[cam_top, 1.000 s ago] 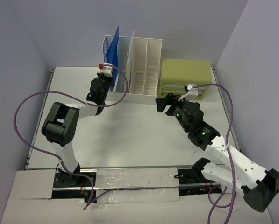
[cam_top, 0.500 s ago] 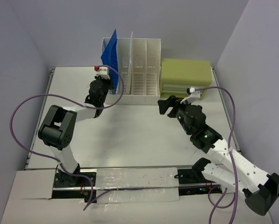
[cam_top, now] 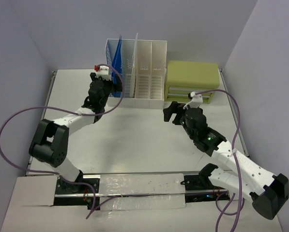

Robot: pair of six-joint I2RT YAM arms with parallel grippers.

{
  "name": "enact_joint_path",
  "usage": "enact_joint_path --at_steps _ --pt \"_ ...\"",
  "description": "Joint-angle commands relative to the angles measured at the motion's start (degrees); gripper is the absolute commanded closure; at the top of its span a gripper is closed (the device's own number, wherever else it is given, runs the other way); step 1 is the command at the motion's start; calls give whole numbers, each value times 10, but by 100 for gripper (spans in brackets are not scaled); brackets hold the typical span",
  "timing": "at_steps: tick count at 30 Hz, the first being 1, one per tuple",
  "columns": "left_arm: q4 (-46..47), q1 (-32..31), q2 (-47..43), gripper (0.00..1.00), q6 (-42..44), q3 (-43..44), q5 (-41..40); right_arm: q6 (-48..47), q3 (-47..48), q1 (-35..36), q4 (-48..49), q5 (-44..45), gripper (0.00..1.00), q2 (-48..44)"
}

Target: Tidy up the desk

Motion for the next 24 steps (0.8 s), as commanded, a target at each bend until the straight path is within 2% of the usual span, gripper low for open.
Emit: enact_joint_path --at_steps 1,3,6,8,10,12,14,16,20,24 --pt "-134 -1 -89 1 -3 57 -20 12 5 -15 -23 29 7 -1" --pt "-206 -1 -121 1 26 85 -41 18 -5 -43 -31 19 6 -5" --pt "-228 18 -203 1 85 74 -71 29 -20 -85 -58 17 0 -19" --pt "-249 60 -253 1 102 54 -34 35 -35 -129 -83 18 0 -35" --pt "-296 115 -280 1 95 49 36 36 -54 -174 -95 9 0 -49" --pt "-384 184 -290 1 71 48 108 37 -79 -225 -99 -3 0 -76" --pt "-441 236 -283 1 74 33 133 34 -100 -267 -97 -12 0 -91" --pt "-457 276 -280 1 87 8 140 30 -115 -285 -94 -13 0 -100" --pt "-439 355 -308 1 143 -97 143 71 -129 -292 -105 18 0 -118" --pt "-455 432 -332 1 167 -159 195 76 -124 -292 -123 22 0 -121"
